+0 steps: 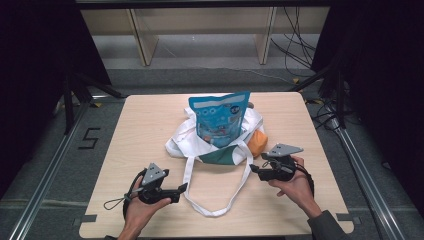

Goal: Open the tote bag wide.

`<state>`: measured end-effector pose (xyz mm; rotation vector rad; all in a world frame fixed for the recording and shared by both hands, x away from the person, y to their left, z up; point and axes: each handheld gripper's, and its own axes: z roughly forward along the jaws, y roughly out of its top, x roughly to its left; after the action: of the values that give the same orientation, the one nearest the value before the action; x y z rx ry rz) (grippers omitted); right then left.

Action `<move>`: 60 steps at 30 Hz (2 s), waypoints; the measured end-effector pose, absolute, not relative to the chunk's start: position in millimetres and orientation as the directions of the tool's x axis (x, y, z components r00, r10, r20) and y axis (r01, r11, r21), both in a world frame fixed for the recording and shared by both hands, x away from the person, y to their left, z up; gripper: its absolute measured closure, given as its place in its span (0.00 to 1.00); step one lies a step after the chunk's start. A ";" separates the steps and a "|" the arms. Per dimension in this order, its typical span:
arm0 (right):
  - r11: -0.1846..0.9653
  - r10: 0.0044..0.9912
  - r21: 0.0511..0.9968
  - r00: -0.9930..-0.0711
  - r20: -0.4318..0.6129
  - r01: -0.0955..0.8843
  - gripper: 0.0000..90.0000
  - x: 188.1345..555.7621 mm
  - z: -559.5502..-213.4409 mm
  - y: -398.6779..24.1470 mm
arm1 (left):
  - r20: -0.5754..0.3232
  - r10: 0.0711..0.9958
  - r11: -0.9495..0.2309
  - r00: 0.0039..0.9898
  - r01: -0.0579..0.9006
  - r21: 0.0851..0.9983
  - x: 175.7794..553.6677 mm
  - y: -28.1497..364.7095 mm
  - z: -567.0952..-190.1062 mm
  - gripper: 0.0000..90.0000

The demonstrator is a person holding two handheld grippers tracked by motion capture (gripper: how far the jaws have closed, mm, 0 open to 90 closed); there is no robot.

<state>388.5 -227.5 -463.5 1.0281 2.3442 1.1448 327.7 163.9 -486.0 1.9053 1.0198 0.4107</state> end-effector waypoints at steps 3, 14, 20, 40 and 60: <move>0.420 0.729 0.789 -0.685 0.002 0.449 0.42 386.6 -464.8 -227.9 | -0.121 0.783 -0.259 0.611 0.496 0.829 323.3 163.8 -489.9 0.20; 0.431 0.713 0.788 -0.701 0.001 0.439 0.42 371.8 -464.7 -231.2 | -0.138 0.771 -0.254 0.622 0.498 0.829 308.3 162.4 -492.3 0.21; 0.421 0.708 0.786 -0.706 0.026 0.452 0.40 354.2 -468.0 -232.3 | -0.122 0.770 -0.268 0.626 0.491 0.829 300.9 160.9 -492.5 0.21; 0.445 0.676 0.754 -0.734 0.072 0.483 0.36 318.5 -485.1 -233.8 | -0.138 0.740 -0.286 0.658 0.494 0.821 277.2 145.5 -499.5 0.20; 0.500 0.662 0.707 -0.747 0.061 0.500 0.30 279.3 -495.2 -234.5 | -0.090 0.717 -0.361 0.692 0.477 0.801 256.5 127.6 -504.3 0.19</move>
<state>279.3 -234.5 -495.2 0.9945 2.5249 1.0831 256.5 127.6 -504.3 2.0284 0.9161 0.3471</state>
